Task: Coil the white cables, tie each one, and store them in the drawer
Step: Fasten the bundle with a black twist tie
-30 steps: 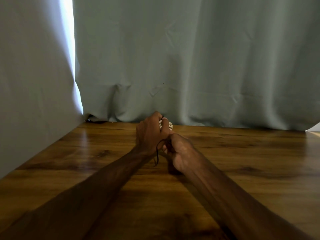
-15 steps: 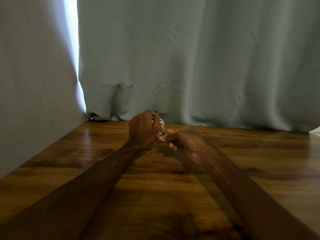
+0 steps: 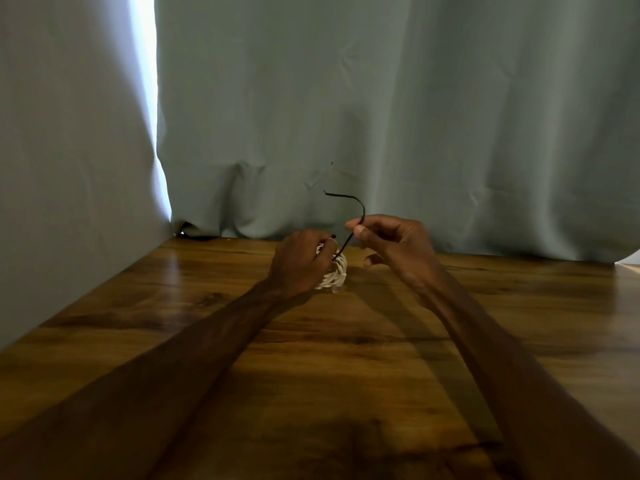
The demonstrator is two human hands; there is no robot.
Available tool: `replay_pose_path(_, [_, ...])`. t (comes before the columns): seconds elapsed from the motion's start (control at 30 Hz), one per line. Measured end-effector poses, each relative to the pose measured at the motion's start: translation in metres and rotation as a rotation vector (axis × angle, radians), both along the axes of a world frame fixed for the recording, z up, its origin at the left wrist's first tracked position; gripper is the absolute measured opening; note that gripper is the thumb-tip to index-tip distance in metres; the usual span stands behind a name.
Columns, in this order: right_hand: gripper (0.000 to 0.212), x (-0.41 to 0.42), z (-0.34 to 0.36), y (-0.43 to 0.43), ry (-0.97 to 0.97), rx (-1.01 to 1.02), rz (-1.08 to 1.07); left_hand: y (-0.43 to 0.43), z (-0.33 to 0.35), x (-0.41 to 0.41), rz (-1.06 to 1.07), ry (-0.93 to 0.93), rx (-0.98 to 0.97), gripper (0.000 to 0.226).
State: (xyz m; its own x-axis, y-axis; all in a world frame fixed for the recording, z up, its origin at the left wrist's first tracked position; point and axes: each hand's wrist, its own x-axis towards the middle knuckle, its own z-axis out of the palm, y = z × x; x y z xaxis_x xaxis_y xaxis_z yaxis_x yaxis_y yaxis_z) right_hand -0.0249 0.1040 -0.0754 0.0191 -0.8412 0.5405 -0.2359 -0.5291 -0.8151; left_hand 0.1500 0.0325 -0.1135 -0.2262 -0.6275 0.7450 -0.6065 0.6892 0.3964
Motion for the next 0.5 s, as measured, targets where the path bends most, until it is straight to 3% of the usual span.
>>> replay_pose_path(0.13, [0.018,-0.006,-0.011,-0.008,-0.080,0.021,-0.021,0.012,0.002,-0.018,-0.186,0.045,0.043,0.032])
replay_pose_path(0.23, [0.020,-0.004,-0.016,-0.009,-0.025,-0.001,-0.042,0.020,-0.001,-0.028,-0.282,0.102,0.051,0.034])
replay_pose_path(0.5, [0.019,-0.001,-0.023,-0.018,-0.014,-0.095,-0.185,0.024,-0.005,-0.035,-0.191,0.137,-0.090,0.032])
